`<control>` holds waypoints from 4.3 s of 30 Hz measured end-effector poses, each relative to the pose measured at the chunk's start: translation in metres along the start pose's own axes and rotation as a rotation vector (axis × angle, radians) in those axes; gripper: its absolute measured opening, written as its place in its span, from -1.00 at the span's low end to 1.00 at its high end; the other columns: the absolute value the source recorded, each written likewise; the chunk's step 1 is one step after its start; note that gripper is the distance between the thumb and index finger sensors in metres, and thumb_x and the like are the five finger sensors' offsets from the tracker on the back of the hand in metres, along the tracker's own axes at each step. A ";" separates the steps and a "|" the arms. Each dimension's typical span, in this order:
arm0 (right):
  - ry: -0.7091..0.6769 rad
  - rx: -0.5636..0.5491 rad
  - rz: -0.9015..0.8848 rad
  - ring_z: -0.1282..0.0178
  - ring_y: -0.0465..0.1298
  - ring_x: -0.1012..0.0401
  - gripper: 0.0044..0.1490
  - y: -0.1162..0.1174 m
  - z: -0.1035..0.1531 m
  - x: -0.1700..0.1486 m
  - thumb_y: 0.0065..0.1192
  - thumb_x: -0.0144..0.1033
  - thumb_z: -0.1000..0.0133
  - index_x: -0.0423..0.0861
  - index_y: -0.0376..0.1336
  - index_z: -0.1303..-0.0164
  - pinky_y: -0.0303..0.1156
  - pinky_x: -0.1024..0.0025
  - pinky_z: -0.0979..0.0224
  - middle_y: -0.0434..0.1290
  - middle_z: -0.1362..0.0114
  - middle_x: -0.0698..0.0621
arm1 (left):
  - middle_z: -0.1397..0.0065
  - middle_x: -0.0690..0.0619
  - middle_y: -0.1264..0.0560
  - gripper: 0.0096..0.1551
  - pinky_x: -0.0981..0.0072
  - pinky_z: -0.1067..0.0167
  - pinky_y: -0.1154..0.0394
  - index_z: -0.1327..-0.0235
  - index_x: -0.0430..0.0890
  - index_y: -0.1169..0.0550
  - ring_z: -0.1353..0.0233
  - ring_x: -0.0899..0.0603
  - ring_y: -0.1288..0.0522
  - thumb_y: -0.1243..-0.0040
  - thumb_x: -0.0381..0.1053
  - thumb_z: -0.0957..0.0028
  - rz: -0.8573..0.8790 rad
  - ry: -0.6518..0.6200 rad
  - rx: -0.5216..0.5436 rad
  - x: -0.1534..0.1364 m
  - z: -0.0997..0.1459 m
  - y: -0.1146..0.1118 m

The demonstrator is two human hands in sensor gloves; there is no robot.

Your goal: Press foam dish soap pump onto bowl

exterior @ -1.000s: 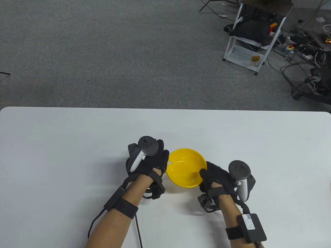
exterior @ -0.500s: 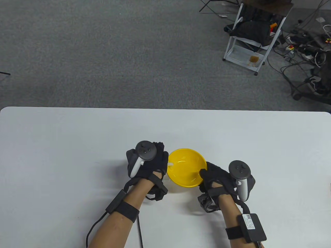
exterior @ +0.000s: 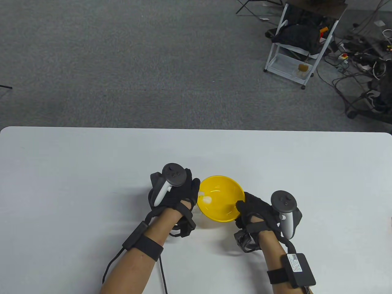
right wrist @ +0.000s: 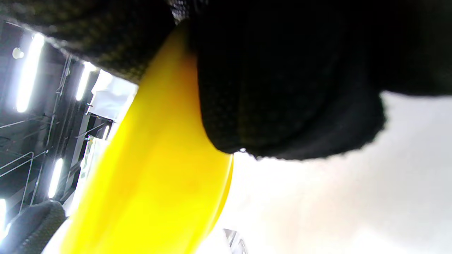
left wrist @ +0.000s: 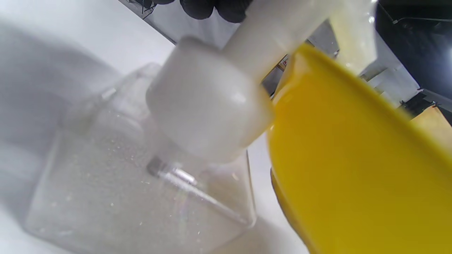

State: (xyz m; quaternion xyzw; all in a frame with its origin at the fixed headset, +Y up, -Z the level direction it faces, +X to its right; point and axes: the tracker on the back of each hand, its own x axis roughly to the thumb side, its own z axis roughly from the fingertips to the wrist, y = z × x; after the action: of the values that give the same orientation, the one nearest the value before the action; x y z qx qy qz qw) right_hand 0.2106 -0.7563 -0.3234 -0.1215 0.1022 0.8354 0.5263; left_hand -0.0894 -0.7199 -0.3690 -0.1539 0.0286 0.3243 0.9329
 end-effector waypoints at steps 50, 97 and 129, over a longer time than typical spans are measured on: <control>-0.005 0.034 -0.033 0.52 0.71 0.07 -0.23 0.001 -0.002 -0.003 0.38 -0.15 0.02 -0.26 0.23 -0.31 0.66 0.12 0.44 0.67 0.26 -0.16 | -0.66 -0.12 -0.06 -0.11 -0.45 -0.46 0.05 -0.47 -0.10 -0.23 -0.67 -0.39 0.05 0.21 0.33 0.08 0.041 -0.011 -0.038 -0.008 -0.007 -0.005; 0.001 0.029 -0.080 0.53 0.71 0.08 -0.27 -0.001 -0.001 -0.002 0.35 -0.17 0.01 -0.28 0.25 -0.28 0.66 0.13 0.46 0.67 0.28 -0.16 | -0.66 -0.16 -0.09 -0.09 -0.46 -0.45 0.07 -0.47 -0.11 -0.23 -0.65 -0.42 0.04 0.20 0.37 0.09 0.139 -0.039 -0.102 -0.019 -0.010 -0.008; 0.255 -0.331 -0.206 0.53 0.71 0.05 -0.24 -0.159 0.013 -0.120 0.37 -0.18 0.02 -0.32 0.25 -0.28 0.66 0.10 0.46 0.67 0.28 -0.21 | -0.65 -0.15 -0.07 -0.08 -0.41 -0.45 0.10 -0.45 -0.13 -0.26 -0.64 -0.41 0.10 0.17 0.38 0.10 0.177 -0.030 0.008 -0.022 -0.005 -0.012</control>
State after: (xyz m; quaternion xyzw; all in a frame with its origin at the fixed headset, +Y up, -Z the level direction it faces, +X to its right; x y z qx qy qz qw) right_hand 0.4027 -0.7874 -0.2804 -0.3204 0.0164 0.7604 0.5647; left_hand -0.0994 -0.7439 -0.3669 -0.1423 0.0293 0.4077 0.9015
